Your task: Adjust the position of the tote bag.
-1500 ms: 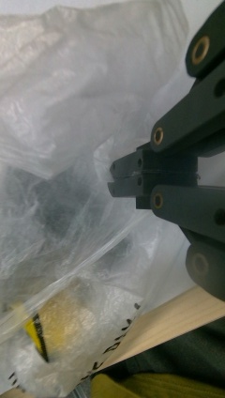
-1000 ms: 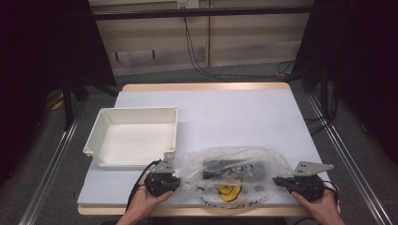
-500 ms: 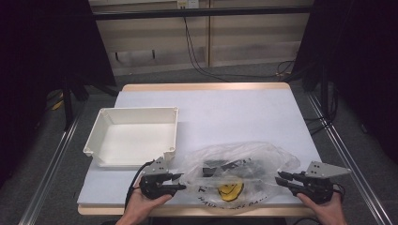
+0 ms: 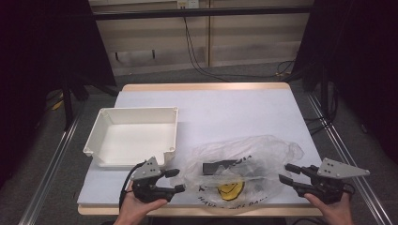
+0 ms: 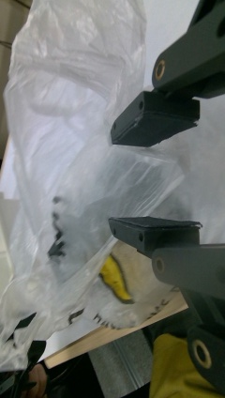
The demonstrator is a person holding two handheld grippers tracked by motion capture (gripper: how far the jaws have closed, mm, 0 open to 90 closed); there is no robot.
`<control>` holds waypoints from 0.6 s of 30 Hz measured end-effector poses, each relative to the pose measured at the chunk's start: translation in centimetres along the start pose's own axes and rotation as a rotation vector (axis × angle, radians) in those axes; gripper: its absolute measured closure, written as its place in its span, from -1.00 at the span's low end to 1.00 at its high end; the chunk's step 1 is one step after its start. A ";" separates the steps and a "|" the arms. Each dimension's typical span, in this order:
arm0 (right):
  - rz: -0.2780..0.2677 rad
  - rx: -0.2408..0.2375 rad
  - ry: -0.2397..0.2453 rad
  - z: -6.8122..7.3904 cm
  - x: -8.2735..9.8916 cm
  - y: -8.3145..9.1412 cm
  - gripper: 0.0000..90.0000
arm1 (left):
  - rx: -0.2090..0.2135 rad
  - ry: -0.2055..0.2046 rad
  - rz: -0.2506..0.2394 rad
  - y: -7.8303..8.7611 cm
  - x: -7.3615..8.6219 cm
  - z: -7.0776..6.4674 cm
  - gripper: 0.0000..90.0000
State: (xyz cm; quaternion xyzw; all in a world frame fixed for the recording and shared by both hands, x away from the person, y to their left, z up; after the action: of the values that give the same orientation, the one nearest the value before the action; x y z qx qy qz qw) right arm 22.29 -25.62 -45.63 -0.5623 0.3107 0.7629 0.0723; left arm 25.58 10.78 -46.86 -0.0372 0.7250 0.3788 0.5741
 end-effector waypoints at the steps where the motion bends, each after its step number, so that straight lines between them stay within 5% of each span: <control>1: 0.000 -0.008 0.004 0.1 -0.4 -0.3 0.21 | -0.005 -0.006 -0.005 0.2 -0.1 0.1 -0.09; 9: 0.025 -0.048 0.052 0.6 -1.9 -2.6 0.22 | -0.033 -0.021 -0.067 2.0 -2.2 0.6 -0.16; 18: -0.006 -0.047 0.086 0.6 -4.4 -2.2 0.44 | -0.022 -0.038 -0.108 1.8 -4.7 0.5 0.10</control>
State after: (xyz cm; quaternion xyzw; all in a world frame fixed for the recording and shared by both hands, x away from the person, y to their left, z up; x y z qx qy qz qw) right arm 24.37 -22.51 -42.43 -0.5972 0.2938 0.7448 0.0476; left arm 26.68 10.54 -41.89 -0.0755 0.7068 0.3558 0.6067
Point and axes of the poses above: each handheld gripper's, and its own axes: y roughly backward along the jaws, x roughly out of its underside, z roughly to its left, the point moved 8 cm from there along -y, roughly forward along the jaws, and after that the axes turned 13 degrees about -x, right-handed, at the moved point
